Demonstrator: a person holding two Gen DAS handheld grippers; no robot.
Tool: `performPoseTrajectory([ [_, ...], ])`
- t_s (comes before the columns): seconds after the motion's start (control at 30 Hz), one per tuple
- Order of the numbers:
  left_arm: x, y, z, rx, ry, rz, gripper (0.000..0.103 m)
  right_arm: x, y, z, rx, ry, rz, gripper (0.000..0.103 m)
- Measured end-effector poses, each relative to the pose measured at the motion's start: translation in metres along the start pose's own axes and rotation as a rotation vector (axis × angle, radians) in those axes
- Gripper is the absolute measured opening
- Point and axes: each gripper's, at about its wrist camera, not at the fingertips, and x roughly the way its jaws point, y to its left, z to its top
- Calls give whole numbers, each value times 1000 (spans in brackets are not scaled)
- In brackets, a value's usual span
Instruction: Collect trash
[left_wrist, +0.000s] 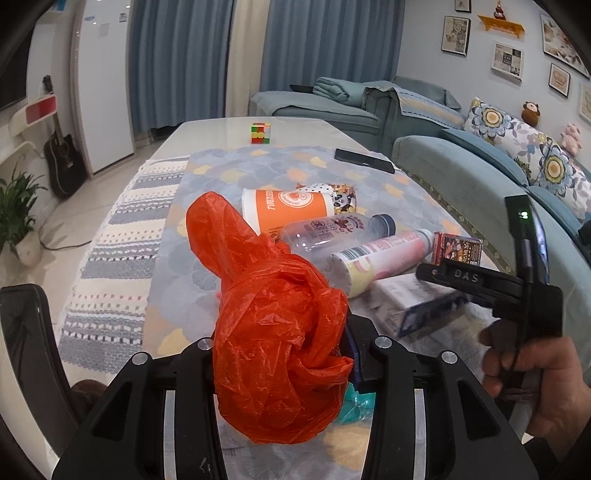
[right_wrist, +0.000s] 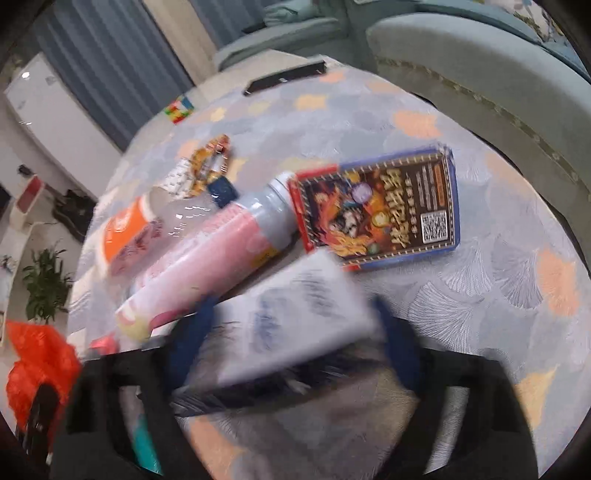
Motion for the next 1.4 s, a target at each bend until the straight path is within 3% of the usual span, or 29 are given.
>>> performPoseTrajectory([
  [0.07,-1,-1,0,6,-4,-2,40,-10,-1,-1,4,-5,49,48],
  [0.17,-3,-7,0,26,-19,-2,40,-29,4,-4,-34,-42,96,40],
  [0.27,-5,-12,0,44,-32,1,40,-46,6,-10,-59,-65,124,39],
  [0.53,-6,-10,1,38,-33,4,40,-97,-19,-8,-88,-172,61,39],
  [0.63,-5,-10,1,44,-31,4,40,-99,-39,-7,-61,-98,27,39],
  [0.73,-4,-14,1,51,-29,5,40,-87,-64,-17,-26,63,-1,39],
  [0.83,-2,-18,3,56,-27,6,40,-89,-77,-21,-13,62,-33,39],
  [0.9,-1,-21,3,59,-28,7,40,-95,-81,-19,-15,17,-60,44],
  [0.97,0,-24,3,64,-29,9,40,-101,-79,-18,-33,-32,-63,66],
  [1.07,3,-25,2,66,-22,12,40,-100,-54,-23,-183,-61,-34,77],
  [1.17,5,-21,1,51,-8,13,41,-98,-16,-36,-462,-87,-41,81],
  [1.27,4,-16,2,28,-1,3,41,-93,6,-53,-702,-28,-14,83],
  [1.4,2,-11,4,13,-5,2,42,-93,2,-64,-881,-15,-93,83],
])
